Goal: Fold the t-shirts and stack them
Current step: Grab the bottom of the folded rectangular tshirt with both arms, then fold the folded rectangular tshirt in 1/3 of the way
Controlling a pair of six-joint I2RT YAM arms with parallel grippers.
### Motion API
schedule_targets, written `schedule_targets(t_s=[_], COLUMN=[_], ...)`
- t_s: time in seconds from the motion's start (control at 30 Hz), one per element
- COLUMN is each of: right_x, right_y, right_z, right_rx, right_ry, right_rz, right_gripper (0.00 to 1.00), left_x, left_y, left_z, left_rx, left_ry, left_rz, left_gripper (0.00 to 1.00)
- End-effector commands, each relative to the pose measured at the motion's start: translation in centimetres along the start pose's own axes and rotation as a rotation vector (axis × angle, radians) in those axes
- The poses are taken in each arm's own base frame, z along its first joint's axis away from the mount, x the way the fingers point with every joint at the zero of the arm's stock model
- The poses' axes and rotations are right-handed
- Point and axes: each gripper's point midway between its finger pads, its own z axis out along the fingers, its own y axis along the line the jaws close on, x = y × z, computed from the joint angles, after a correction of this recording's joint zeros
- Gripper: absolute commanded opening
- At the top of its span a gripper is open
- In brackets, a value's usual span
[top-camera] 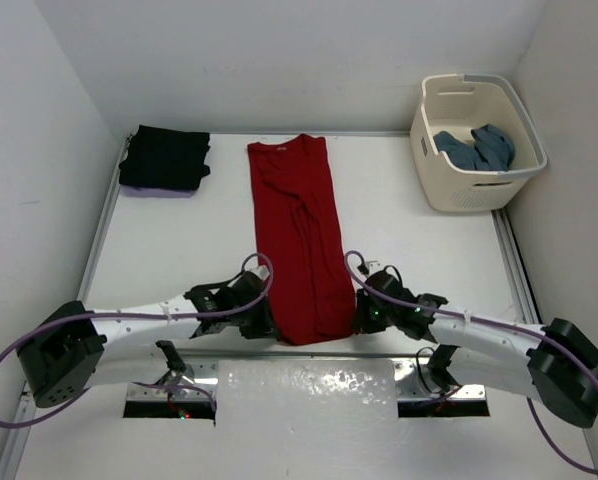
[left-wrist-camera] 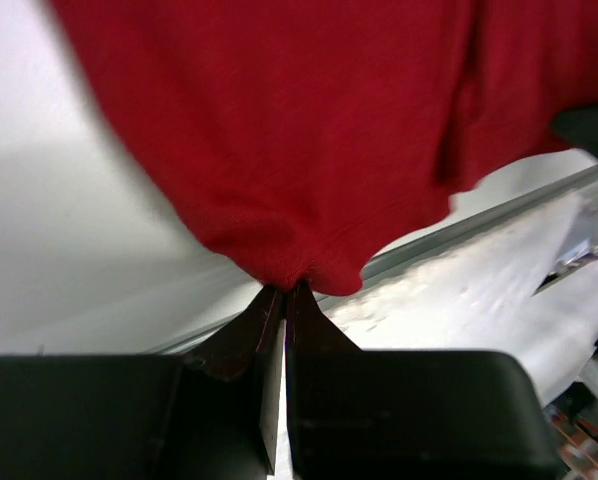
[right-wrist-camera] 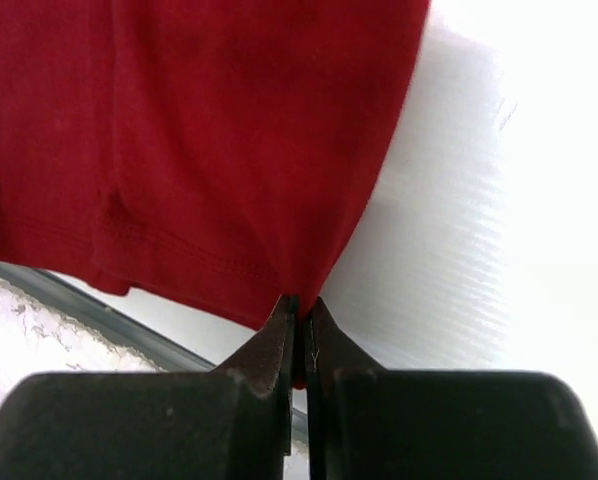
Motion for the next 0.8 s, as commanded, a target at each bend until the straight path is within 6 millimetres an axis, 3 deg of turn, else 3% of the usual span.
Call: schedule_targets(t_s=[0.0,0.23,0.37,0.4,0.47,0.53,0.63,0.77], right_x=[-3.6,-8.6,-11.8,-13.5,-15.0,-17.6,-20.6,-24.9], right_y=[1.4,1.6,2.4,3.1,2.3,3.0,2.5,3.3], right_z=[-0.8,-2.2,-2.6,-3.1,-3.1,-3.6,-2.7,-2.2], right_rx=[-0.01,0.122,0.165,0.17,0.243,0.252,0.272,0.244], right_ry=[-0.103,-0.178,-0.227,-0.259,-0.274,-0.322,-0.315,-0.343], right_rz=[-0.049,-0.136,-0.177,-0.187,-0.208,-0.216,-0.203,-0.199], right_gripper=[0.0,0.0,0.0,0.0,0.0,0.0,0.0,0.0], left_x=[-3.1,-7.0,-11.3,-12.2,-14.1,-15.9,-18.6,-22.6], left_y=[-3.9,-5.2,-5.2,-5.7,-5.9,-6.8,-6.8,-6.3], left_z=[-1.0,-2.5,-3.7,-4.0,-4.2,-5.0,-5.5,-6.6], left_rx=[0.093,0.05,0.069,0.092,0.097,0.093,0.075,0.093], left_ry=[-0.117,-0.239,-0.329,-0.346,-0.372,-0.409,-0.455,-0.513], left_rz=[0.06,0.053,0.011,0.012,0.002,0.016,-0.004,-0.044], left_gripper=[0.0,0.0,0.0,0.0,0.0,0.0,0.0,0.0])
